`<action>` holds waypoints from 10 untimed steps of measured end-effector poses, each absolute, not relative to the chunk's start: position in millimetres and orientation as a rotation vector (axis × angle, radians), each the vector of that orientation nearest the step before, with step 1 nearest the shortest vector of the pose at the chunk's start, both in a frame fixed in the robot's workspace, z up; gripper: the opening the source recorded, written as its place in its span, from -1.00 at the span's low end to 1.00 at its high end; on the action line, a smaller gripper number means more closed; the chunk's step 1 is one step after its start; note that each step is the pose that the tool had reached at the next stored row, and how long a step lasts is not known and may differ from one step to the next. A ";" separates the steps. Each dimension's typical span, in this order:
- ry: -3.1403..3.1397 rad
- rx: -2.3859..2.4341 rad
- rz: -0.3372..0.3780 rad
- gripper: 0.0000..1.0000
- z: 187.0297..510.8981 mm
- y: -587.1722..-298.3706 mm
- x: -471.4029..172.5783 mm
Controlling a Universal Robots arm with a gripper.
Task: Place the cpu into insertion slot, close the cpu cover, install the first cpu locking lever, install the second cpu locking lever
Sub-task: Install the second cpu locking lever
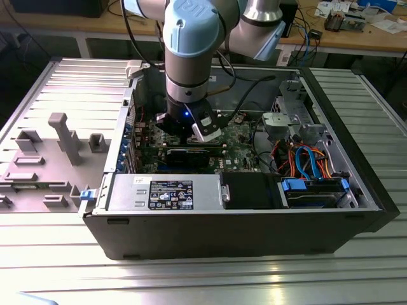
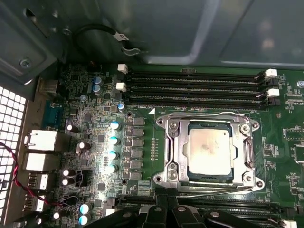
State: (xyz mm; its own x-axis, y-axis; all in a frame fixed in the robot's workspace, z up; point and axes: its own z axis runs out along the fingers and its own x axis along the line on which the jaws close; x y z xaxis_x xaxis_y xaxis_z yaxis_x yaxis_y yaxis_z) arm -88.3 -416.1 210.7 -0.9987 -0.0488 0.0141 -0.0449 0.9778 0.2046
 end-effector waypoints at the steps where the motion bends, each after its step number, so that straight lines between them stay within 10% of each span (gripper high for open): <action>1: -3.105 0.074 -0.323 -0.79 210.3 -416.1 -88.4; 10: -3.106 0.077 -0.348 -0.79 207.2 -416.2 -90.0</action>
State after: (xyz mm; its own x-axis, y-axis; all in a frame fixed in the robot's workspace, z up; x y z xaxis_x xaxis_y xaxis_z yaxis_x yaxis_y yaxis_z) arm -90.0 -416.2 207.2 -0.9987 -0.0506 0.0101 -0.0471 0.9740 0.2218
